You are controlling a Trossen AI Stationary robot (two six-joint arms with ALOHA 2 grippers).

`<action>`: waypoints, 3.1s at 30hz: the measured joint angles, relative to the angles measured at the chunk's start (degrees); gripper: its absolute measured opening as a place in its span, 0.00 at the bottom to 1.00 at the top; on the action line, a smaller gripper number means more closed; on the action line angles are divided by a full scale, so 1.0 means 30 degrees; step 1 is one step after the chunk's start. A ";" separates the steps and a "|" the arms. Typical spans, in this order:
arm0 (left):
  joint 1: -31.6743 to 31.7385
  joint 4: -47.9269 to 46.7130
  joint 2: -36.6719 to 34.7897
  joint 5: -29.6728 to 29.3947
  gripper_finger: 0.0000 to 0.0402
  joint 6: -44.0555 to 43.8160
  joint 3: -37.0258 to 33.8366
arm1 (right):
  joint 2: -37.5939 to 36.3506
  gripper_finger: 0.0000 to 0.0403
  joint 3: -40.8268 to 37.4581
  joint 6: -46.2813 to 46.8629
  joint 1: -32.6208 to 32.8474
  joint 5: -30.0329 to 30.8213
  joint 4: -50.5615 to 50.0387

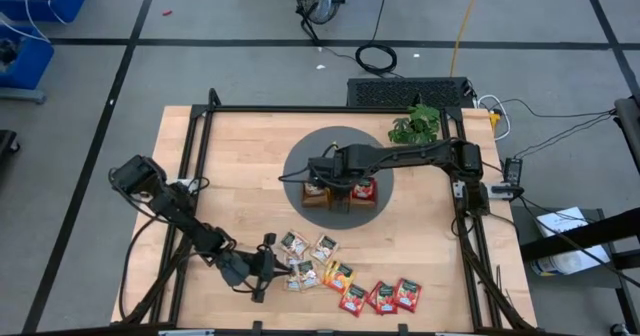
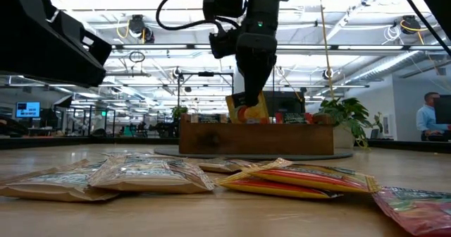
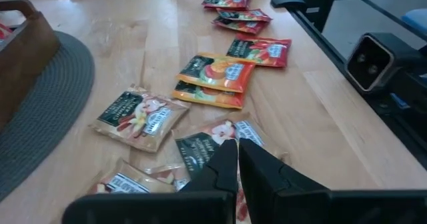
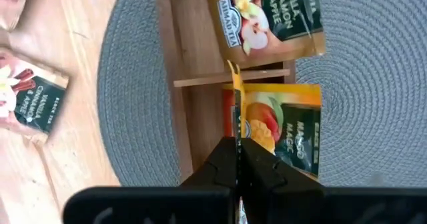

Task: Pick & Place Tea
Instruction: Put the top orange tea bag into the middle slot of the wooden organizer, then put the brown tea bag into the left slot of the wooden organizer

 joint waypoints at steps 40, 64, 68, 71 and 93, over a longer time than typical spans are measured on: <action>-0.0250 0.0080 0.0015 -0.0195 0.06 -0.0482 0.0007 | -0.3964 0.21 -0.2746 0.0905 0.1459 0.5868 -0.0097; 0.0861 0.0182 0.0015 -0.0961 0.06 -0.3937 0.0007 | -1.0087 0.01 -2.1053 0.0996 1.2460 0.4689 2.6937; 0.1258 0.0139 0.0015 -0.1069 0.06 -0.3963 0.0007 | -0.9999 0.01 -2.1854 0.0105 1.2420 0.4156 2.9717; 0.1311 -0.0102 0.0015 -0.1069 0.06 -0.3971 0.0007 | -0.9748 0.01 -2.2125 -0.0015 1.2190 0.4475 3.1224; 0.0850 -0.5909 0.0029 -0.4688 0.15 -0.9934 0.0015 | -0.2426 0.00 -1.6768 -0.1303 0.8375 0.0141 3.1848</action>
